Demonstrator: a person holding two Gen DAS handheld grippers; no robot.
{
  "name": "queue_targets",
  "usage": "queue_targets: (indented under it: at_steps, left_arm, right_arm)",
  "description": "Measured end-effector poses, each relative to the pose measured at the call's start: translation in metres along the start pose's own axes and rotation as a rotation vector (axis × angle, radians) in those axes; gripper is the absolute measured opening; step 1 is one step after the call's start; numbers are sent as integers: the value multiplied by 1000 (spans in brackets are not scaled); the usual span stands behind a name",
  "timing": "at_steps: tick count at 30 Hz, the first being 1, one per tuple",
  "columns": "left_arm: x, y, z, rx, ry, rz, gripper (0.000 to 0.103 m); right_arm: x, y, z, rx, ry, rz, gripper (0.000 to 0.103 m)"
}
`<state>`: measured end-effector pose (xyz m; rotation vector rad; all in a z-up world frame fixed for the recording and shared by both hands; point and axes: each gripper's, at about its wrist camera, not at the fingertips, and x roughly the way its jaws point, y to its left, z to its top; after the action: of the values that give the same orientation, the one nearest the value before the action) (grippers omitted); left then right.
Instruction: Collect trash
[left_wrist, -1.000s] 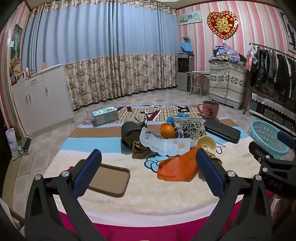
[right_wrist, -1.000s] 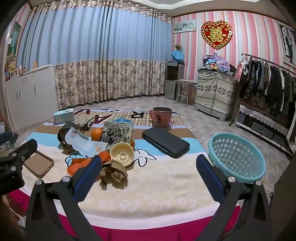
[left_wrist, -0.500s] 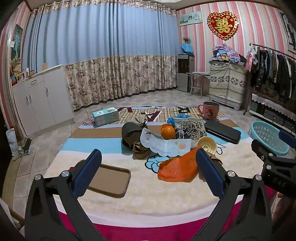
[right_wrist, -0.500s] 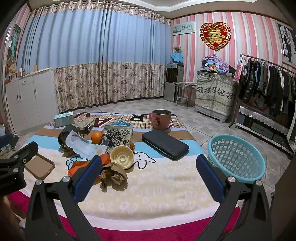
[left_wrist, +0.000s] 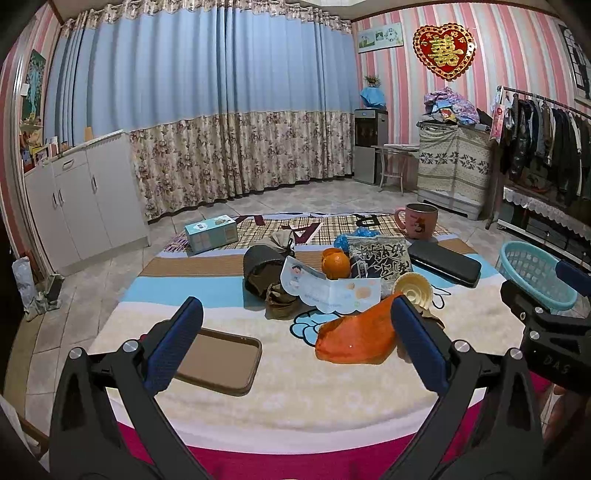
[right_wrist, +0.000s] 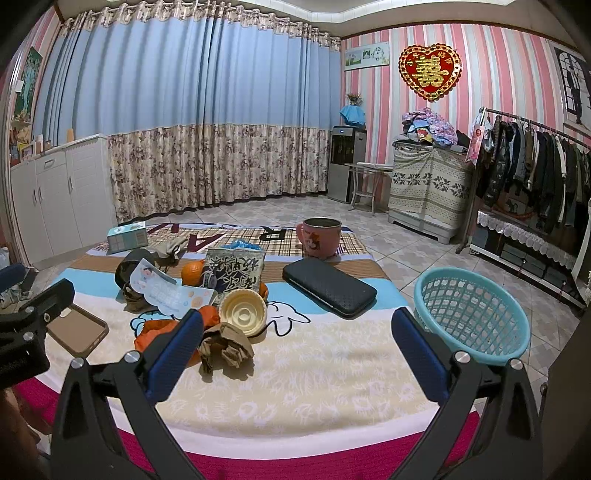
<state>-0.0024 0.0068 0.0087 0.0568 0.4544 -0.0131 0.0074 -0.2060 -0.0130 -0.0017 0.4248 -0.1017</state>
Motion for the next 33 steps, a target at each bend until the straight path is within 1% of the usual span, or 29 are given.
queue_targets:
  at_steps: [12, 33]
  left_arm:
    - [-2, 1, 1, 15, -11, 12, 98]
    - [2, 0, 0, 2, -8, 18, 98]
  right_arm:
    - [-3, -2, 0, 0, -4, -2, 99]
    - [-2, -4, -2, 4, -5, -3, 99]
